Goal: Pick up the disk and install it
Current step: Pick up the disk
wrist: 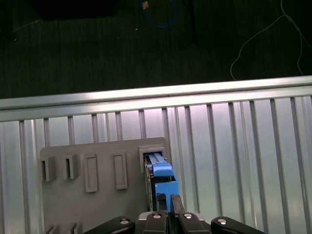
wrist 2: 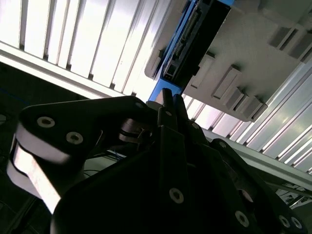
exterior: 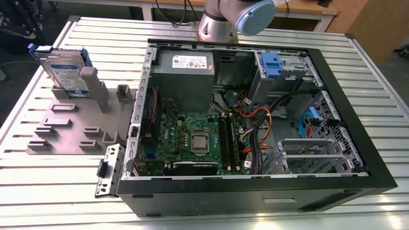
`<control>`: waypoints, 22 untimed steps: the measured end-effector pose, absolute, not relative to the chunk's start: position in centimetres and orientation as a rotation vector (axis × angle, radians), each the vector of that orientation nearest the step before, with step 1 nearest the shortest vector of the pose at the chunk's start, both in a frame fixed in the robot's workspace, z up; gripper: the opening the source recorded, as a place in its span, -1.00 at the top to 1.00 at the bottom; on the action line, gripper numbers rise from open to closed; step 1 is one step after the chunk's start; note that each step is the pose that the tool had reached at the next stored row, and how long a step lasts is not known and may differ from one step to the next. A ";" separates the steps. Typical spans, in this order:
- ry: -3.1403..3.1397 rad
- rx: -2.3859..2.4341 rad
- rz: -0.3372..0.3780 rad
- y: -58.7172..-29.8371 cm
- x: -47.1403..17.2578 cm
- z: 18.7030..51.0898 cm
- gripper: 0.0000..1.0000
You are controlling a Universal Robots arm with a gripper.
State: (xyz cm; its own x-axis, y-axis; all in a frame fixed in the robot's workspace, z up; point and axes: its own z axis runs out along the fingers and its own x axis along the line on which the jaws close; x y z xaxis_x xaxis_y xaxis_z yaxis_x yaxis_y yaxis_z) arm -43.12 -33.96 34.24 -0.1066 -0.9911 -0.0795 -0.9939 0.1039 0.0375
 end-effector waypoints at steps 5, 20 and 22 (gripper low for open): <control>2.308 -2.077 0.126 -34.0 -43.1 34.2 0.62; 2.308 -2.077 0.126 -34.0 -43.1 34.2 0.35; 2.308 -2.077 0.126 -34.0 -43.1 34.2 0.35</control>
State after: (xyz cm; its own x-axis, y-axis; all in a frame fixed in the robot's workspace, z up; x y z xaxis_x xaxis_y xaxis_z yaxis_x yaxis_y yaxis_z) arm -43.12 -33.96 34.24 -0.1063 -0.9911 -0.0795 -0.9939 0.1036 0.0375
